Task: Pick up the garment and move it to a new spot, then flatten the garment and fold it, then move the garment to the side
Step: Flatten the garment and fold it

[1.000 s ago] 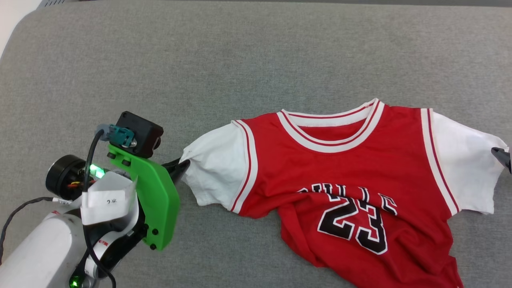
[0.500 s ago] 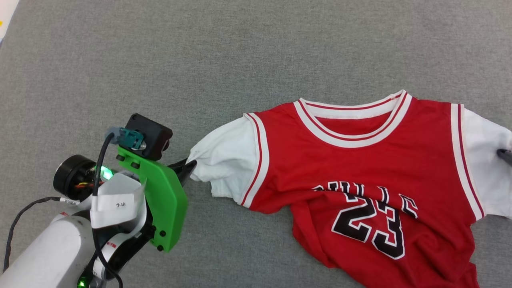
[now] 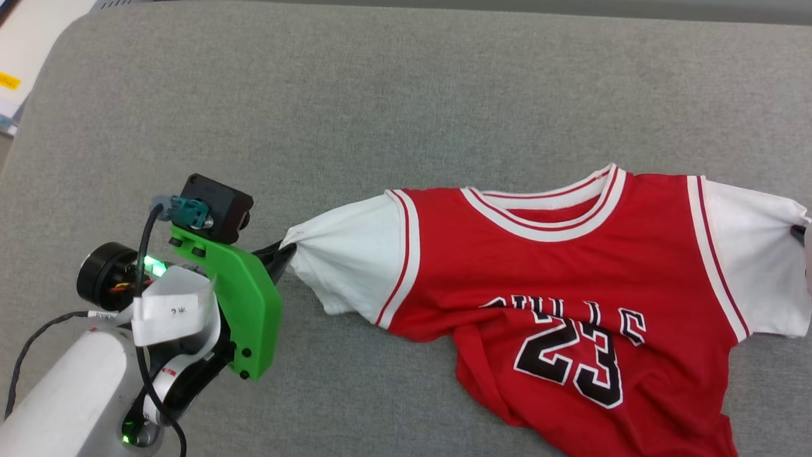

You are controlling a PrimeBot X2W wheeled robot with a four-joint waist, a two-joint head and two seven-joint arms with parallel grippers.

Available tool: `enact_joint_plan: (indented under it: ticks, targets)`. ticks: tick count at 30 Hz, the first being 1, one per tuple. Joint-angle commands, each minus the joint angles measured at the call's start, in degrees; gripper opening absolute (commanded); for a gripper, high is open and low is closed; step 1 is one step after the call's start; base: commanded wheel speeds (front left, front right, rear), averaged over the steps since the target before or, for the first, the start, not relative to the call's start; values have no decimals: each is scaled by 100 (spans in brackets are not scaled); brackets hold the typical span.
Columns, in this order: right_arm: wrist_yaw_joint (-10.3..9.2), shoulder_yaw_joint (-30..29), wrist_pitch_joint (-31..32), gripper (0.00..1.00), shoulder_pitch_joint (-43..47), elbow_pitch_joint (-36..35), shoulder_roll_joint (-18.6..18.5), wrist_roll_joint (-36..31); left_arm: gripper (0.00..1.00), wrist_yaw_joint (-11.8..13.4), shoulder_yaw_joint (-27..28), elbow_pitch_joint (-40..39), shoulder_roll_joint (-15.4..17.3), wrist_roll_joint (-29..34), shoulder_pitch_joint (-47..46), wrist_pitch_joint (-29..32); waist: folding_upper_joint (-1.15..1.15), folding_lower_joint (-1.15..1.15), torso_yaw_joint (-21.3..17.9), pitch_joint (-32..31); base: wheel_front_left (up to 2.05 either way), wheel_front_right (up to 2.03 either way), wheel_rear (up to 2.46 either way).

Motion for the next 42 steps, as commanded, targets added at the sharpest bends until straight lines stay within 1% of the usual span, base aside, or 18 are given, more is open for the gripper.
enact_joint_plan:
  ticks: [1,11,16,18,24,29,30,35,42]
  targets:
    - [-4,-23,-109,0,-47,-52,-56,-67,0,-24,43,42,5,-41,-37,-67,0,0,-100,-414,0,0,0]
    - [-4,-221,-769,0,-293,-655,-404,-98,0,-14,421,118,60,62,-172,-641,0,0,-270,-1285,0,0,0]
    - [-4,-323,-974,0,-522,-933,-511,-71,0,-1,657,100,108,114,-349,-892,0,0,-324,-1523,0,0,0]
    - [-4,-349,-1087,0,-672,-1123,-541,-52,0,13,831,86,129,163,-493,-1098,0,0,-358,-1619,0,0,0]
    - [-4,-370,-1319,0,-1017,-1465,-557,-46,0,-12,1125,67,152,303,-846,-1558,0,0,-418,-1725,0,0,0]
    - [-4,-475,-1546,0,-1333,-1640,-482,-49,0,-57,1331,99,156,436,-1189,-1965,0,0,-459,-1725,0,0,0]
    - [-4,-527,-1667,0,-1507,-1698,-429,-86,0,-80,1448,178,152,491,-1370,-2202,0,0,-484,-1670,0,0,0]
    - [-4,-583,-1812,0,-1784,-1695,-369,-146,0,-169,1511,375,161,501,-1666,-2360,0,0,-510,-1451,0,0,0]
    - [-4,-496,-1991,0,-2533,-1318,-205,-244,0,-478,1510,1016,256,474,-2492,-2391,0,0,-575,-768,0,0,0]
